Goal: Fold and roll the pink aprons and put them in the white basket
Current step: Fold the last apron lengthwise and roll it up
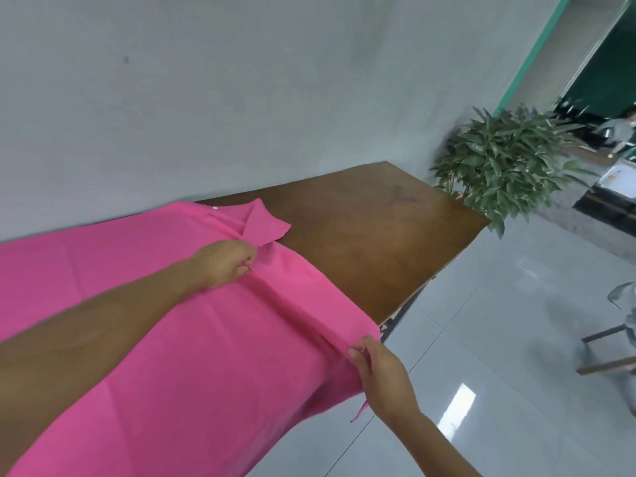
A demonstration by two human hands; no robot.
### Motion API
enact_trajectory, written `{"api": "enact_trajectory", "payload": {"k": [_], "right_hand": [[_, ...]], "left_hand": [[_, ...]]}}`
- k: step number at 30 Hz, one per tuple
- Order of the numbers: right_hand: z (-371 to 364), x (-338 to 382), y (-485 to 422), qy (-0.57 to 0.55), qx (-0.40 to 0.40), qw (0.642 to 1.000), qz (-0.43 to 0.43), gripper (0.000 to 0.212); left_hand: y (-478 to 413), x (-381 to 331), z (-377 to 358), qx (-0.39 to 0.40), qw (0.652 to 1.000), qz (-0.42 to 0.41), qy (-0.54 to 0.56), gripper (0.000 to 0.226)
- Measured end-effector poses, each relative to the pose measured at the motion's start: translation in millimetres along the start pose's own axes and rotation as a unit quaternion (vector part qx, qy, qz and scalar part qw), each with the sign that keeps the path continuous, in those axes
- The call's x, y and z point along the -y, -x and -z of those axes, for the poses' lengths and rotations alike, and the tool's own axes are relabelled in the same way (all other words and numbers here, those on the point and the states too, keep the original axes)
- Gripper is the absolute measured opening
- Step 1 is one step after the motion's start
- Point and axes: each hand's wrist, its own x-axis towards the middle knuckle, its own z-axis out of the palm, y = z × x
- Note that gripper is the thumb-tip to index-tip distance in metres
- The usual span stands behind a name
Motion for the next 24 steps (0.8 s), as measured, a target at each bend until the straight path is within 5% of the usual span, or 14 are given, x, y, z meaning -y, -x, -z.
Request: {"api": "enact_trajectory", "payload": {"k": [24], "right_hand": [[-47, 35, 162, -0.094, 0.043, 0.984, 0.147, 0.029]], "left_hand": [[224, -58, 67, -0.006, 0.984, 0.136, -0.114, 0.009]]}}
